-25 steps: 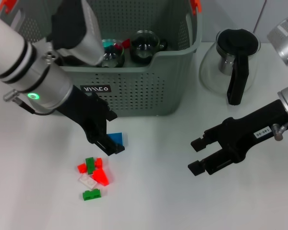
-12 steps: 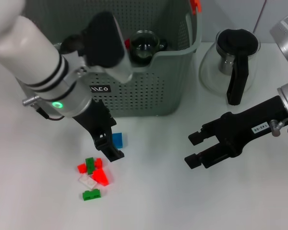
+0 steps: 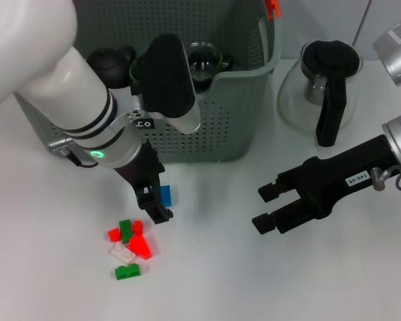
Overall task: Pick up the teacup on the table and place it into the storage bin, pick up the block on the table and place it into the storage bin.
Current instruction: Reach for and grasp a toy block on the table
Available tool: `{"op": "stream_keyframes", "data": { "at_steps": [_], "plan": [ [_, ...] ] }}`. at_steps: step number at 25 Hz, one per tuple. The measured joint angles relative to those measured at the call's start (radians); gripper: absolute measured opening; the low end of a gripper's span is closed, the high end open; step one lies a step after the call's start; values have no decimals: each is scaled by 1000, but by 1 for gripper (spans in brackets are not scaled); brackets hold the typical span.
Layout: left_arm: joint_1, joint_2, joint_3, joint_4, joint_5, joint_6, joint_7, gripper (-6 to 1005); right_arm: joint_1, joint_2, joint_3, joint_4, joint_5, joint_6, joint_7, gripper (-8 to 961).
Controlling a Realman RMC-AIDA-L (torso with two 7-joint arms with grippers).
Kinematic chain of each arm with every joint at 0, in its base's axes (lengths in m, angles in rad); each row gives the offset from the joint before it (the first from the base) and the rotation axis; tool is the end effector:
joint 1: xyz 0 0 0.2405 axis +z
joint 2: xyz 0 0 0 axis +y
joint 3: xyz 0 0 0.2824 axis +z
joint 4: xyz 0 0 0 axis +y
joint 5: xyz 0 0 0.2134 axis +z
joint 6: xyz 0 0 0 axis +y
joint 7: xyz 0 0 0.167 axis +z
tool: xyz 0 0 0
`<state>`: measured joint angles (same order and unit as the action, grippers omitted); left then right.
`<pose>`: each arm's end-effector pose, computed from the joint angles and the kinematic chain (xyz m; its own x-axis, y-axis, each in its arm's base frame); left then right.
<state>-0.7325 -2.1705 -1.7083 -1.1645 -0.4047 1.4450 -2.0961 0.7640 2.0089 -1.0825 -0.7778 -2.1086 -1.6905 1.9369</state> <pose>-0.1891 0.3888 -0.0859 0.8666 0.1813 -0.4649 0.0652 -0.9648 -0.2546 0.1939 0.3703 -0.0450 0.8750 -0.4810 -0.0549 -0.4687 -0.8701 0.1526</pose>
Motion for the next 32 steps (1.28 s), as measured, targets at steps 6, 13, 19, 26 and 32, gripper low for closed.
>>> {"op": "stream_keyframes", "data": {
  "at_steps": [6,13,19,26,32],
  "plan": [
    [-2,0,36,28,18,-51,13,904,0,1,12,0,1,0,1,824],
    [-4,0,91,69,32,-98,31,904,0,1,21,0,1,0,-3,825],
    [-11,0,110,98,51,-133,32,905,0,1,24,4,1,1,-3,825],
    [-33,0,113,150,51,-149,34,905,0,1,24,10,1,5,-5,825],
    [-36,0,117,158,53,-158,37,904,0,1,31,12,0,6,-6,824]
  ]
}}
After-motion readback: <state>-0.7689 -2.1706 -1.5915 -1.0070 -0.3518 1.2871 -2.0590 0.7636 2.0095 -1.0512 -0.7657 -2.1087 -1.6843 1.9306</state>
